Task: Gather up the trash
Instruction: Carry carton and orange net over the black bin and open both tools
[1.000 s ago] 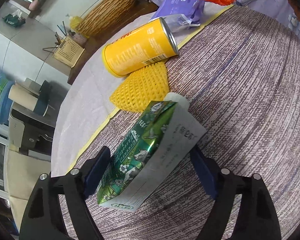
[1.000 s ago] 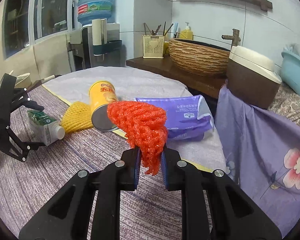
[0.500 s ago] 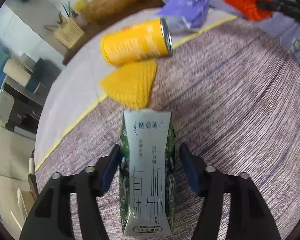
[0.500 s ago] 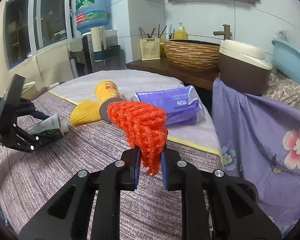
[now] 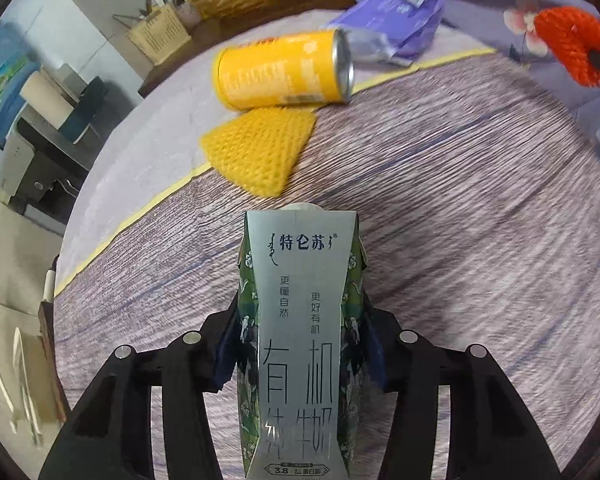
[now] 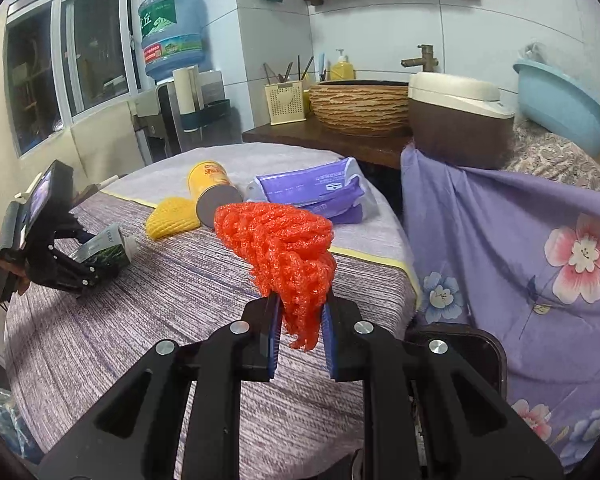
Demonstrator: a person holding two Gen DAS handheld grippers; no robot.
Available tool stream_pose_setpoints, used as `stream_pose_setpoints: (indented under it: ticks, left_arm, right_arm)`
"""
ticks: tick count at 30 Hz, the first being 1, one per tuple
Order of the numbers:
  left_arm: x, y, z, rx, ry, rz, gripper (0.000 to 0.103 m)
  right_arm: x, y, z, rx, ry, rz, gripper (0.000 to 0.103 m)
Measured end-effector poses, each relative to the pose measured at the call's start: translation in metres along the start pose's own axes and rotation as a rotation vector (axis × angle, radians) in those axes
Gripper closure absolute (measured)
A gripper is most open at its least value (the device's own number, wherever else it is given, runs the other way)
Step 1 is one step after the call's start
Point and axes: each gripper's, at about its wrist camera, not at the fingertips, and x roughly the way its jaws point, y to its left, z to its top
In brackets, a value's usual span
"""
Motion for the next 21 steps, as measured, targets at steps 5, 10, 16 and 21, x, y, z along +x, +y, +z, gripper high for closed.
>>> stream_pose_setpoints:
  ticks: [5, 10, 16, 21]
  left_arm:
    - [-0.041, -0.038, -0.015, -0.101, -0.167, -0.053, 0.052]
    - [-0.074, -0.092, -0.021, -0.150, -0.320, -0.146, 0.052]
    - [-0.083, -0.147, -0.007, -0.160, -0.411, -0.269, 0.052]
    - [-0.074, -0.195, 0.012, -0.143, -0.419, -0.382, 0.052]
  right_arm:
    - [-0.024, -0.014, -0.018, 0.047, -0.024, 0.007, 0.085]
    - [-0.041, -0.031, -0.046, 0.105, -0.022, 0.000, 0.085]
    - [-0.062, -0.056, -0.084, 0.159, -0.007, -0.049, 0.085]
    - [-0.075, -0.085, -0.112, 0.176, 0.020, -0.150, 0.085]
